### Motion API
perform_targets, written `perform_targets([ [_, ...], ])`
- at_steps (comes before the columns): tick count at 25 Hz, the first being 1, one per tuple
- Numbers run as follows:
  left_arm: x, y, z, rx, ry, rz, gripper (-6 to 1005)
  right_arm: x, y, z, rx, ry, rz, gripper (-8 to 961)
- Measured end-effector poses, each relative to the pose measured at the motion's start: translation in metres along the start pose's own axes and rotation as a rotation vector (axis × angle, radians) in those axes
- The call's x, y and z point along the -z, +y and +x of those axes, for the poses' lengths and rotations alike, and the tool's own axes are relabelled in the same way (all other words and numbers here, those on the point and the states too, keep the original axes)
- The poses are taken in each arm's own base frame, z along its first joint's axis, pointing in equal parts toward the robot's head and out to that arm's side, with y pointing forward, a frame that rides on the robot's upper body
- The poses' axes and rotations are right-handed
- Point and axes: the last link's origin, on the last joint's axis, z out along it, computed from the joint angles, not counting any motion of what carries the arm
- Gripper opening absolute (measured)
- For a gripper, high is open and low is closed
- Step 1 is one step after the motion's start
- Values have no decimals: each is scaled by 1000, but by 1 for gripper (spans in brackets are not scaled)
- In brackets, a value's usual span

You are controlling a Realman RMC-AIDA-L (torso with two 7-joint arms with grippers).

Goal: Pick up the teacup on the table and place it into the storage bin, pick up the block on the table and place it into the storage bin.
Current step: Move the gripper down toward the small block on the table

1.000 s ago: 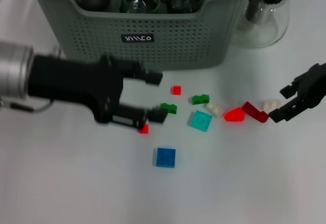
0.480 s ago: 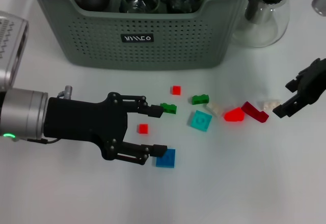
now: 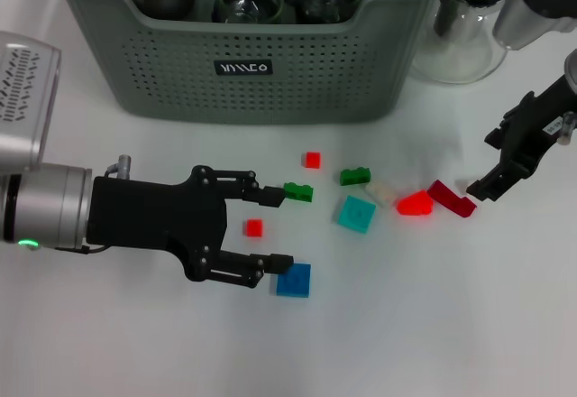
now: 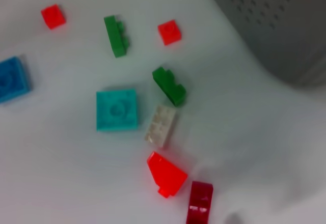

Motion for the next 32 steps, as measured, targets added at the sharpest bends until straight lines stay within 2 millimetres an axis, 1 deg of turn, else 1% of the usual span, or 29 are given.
perform_targets([
  [5, 2, -1, 0, 7, 3, 11, 774, 0, -1, 1, 5, 50, 18, 912],
  [13, 2, -1, 0, 10, 6, 13, 772, -3, -4, 10, 7, 122, 49, 911],
  [17, 2, -1, 0, 13, 11, 15, 771, -6, -5, 9, 14, 120, 60, 906],
  [18, 2, -1, 0, 14, 12, 15, 770, -10, -4, 8, 22, 126, 61, 901],
  [23, 1, -1, 0, 14, 14, 15, 769, -17, -2, 6, 40, 137, 68, 873],
  [27, 1, -1, 1, 13, 14, 14, 769, -18, -3, 3, 47, 137, 75, 850],
  [32, 2, -2, 1, 12, 11, 21, 769, -25, 0, -3, 77, 147, 79, 716],
])
